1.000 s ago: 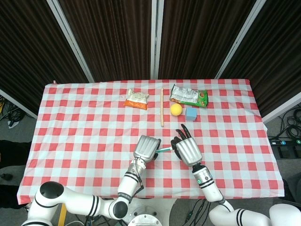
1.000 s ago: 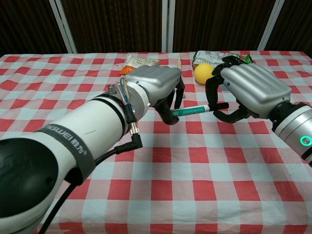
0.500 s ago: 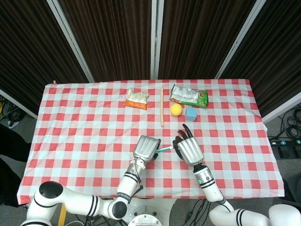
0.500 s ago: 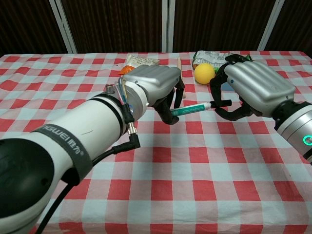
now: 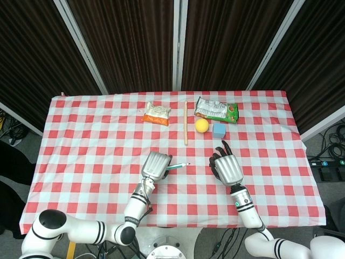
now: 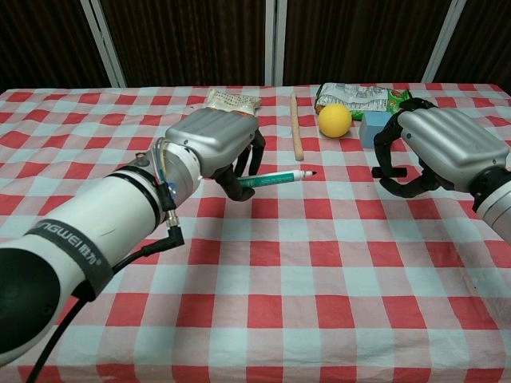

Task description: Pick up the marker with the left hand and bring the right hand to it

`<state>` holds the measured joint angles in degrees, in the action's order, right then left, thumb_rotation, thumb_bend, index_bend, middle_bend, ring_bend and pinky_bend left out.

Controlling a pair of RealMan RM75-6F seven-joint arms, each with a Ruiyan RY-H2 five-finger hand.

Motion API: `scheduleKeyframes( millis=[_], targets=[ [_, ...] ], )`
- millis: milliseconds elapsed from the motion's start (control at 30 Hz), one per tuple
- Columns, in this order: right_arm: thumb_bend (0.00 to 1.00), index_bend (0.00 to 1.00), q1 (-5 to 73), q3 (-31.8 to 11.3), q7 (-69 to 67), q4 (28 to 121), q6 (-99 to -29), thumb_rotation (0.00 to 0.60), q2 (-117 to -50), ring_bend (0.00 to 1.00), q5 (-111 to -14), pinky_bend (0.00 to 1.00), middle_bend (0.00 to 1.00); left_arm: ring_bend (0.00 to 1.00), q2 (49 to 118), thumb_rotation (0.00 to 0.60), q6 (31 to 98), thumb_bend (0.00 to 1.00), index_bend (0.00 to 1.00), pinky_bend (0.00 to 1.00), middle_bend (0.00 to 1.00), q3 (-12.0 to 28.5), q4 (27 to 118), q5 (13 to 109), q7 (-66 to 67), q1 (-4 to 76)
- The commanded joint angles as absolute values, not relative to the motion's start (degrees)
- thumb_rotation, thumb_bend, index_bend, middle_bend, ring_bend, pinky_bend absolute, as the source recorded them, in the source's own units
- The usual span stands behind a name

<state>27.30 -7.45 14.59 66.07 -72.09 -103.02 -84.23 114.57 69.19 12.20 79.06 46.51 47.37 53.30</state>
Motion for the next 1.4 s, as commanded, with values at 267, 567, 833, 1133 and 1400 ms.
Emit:
scheduleKeyframes(
  millis=[267, 567, 833, 1133, 1400],
  targets=[
    [0.09, 0.51, 28.0, -7.0, 10.8, 61.1, -68.0, 0.600, -105.0, 0.15, -82.3, 0.05, 0.45, 0.90, 114.8, 0.600, 64.8, 0.25, 0.48, 0.91, 0.53, 9.2, 70.9, 51.8, 40.0, 49.8],
    [0.03, 0.31, 26.9, -6.9, 11.1, 66.0, -70.0, 0.600, -101.7, 0.02, -82.6, 0.00, 0.27, 0.83, 111.2, 0.600, 69.0, 0.16, 0.33, 0.88, 0.43, 10.1, 75.8, 55.0, 38.0, 46.1],
    [0.03, 0.31, 19.9, -3.6, 9.2, 72.0, -80.9, 0.600, -95.3, 0.02, -86.2, 0.00, 0.26, 0.39, 103.6, 0.600, 86.2, 0.12, 0.29, 0.46, 0.30, 3.2, 81.4, 67.9, 35.2, 36.0],
    [0.15, 0.22, 10.7, 2.2, 3.8, 76.5, -86.7, 0.600, -87.8, 0.00, -86.5, 0.00, 0.21, 0.16, 97.7, 0.600, 97.3, 0.11, 0.22, 0.17, 0.21, -8.4, 77.9, 74.3, 27.0, 19.9],
    [0.24, 0.21, 6.4, 4.8, 2.2, 74.2, -89.3, 0.600, -90.2, 0.00, -88.9, 0.00, 0.20, 0.16, 96.5, 0.600, 102.0, 0.11, 0.22, 0.17, 0.21, -10.4, 77.9, 77.8, 21.5, 11.1]
  ],
)
